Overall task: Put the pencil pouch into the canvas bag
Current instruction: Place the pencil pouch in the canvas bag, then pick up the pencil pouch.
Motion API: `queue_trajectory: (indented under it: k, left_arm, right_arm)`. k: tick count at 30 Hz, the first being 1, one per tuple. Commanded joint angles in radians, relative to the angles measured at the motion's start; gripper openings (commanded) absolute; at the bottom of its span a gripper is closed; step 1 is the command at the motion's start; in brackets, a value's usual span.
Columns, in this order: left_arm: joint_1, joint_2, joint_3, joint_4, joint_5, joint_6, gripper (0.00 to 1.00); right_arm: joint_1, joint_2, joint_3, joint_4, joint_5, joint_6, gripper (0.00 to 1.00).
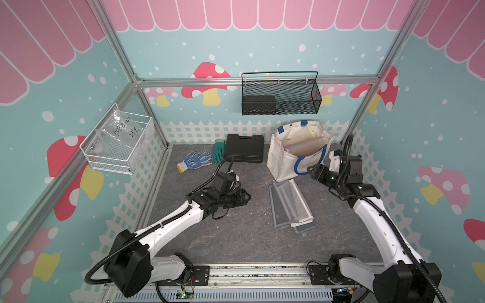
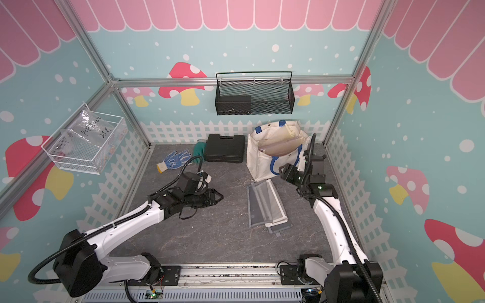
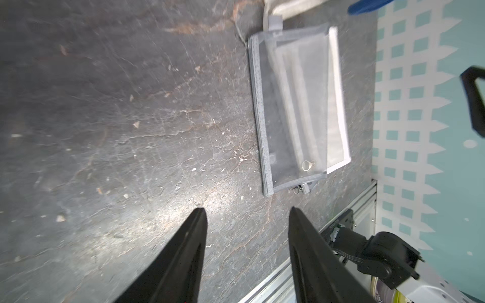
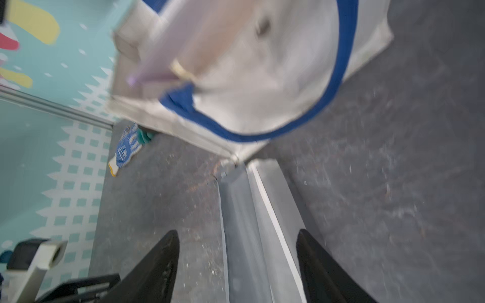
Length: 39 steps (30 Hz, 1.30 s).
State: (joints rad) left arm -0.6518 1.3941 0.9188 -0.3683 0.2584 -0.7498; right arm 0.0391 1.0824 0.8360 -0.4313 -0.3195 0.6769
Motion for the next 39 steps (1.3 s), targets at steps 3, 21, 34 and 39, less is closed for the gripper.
queue_trajectory:
  k: [3,21,34,39]
  left_arm:
    - [-0.031,0.105,0.078,0.102,0.016,-0.070,0.52]
    - [-0.028,0.122,-0.003,0.146,-0.018,-0.122,0.52]
    - [0.031,0.029,-0.077,0.089,-0.038,-0.097,0.50]
    - [0.074,0.007,-0.080,0.070,-0.035,-0.081,0.48]
  right_arm:
    - [-0.001,0.004,-0.143,0.070,-0.073,0.040,0.73]
    - [0.313,0.385,-0.174,0.255,-0.024,0.029,0.49]
    - [0.384,0.231,-0.062,0.124,0.053,-0.045,0.02]
    - [0.386,0.129,-0.043,0.069,0.043,-0.044,0.00]
